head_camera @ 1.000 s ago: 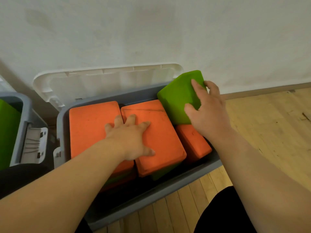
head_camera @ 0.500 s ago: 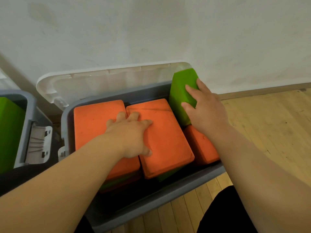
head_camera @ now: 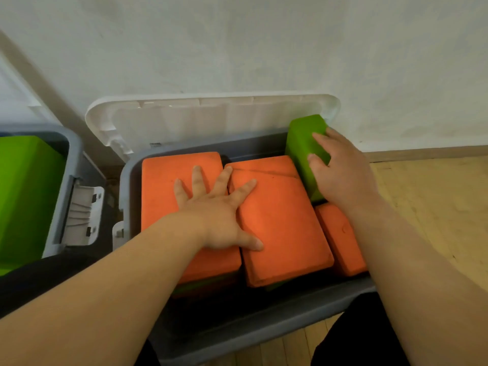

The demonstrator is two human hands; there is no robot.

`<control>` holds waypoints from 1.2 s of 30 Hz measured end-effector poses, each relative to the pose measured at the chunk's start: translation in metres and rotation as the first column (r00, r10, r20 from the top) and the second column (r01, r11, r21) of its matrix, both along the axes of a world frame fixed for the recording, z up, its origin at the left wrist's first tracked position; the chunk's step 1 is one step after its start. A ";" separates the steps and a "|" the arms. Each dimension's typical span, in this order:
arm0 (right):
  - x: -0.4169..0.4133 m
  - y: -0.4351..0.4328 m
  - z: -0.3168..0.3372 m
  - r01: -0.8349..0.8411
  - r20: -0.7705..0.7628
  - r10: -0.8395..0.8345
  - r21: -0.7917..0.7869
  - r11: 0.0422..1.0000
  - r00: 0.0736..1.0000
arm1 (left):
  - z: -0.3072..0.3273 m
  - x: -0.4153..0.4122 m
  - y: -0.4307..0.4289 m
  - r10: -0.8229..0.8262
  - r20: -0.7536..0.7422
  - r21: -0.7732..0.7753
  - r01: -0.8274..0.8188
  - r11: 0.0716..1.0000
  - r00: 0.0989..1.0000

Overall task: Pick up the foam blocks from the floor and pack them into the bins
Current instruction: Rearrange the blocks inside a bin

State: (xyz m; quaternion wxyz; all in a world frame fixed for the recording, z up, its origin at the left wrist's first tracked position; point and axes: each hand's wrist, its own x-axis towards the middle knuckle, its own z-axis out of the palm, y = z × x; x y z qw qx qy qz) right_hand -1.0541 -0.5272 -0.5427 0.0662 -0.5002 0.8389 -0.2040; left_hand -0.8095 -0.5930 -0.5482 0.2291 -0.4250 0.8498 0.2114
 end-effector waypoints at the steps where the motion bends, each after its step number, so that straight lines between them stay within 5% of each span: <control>1: -0.003 0.001 0.002 0.007 -0.020 -0.007 -0.021 1.000 1.000 | -0.001 -0.001 -0.001 -0.001 -0.005 0.000 0.001 1.000 1.000; 8: -0.022 0.003 -0.028 0.030 0.108 -0.030 0.000 1.000 0.994 | -0.005 -0.005 -0.002 -0.003 -0.003 0.003 0.003 1.000 1.000; 13: -0.023 0.002 -0.007 0.017 0.050 -0.025 0.157 0.987 0.998 | -0.005 0.001 0.004 0.001 0.014 0.002 -0.001 1.000 1.000; 17: -0.030 -0.004 0.057 -0.019 -0.024 0.015 -0.163 0.986 1.000 | -0.004 0.000 0.004 -0.001 0.031 0.003 0.001 1.000 1.000; 19: -0.036 -0.012 0.050 -0.082 -0.047 0.074 -0.199 0.977 0.996 | -0.005 -0.002 0.003 0.001 0.033 -0.001 -0.001 1.000 0.999; 24: -0.031 -0.003 -0.080 -0.148 -0.093 0.198 0.383 0.912 0.976 | -0.007 -0.001 0.002 -0.001 0.033 -0.010 0.001 1.000 0.999; 36: -0.051 -0.003 -0.095 -0.122 -0.060 0.140 0.246 0.962 0.988 | -0.004 -0.008 -0.001 -0.006 0.052 -0.021 0.007 1.000 0.999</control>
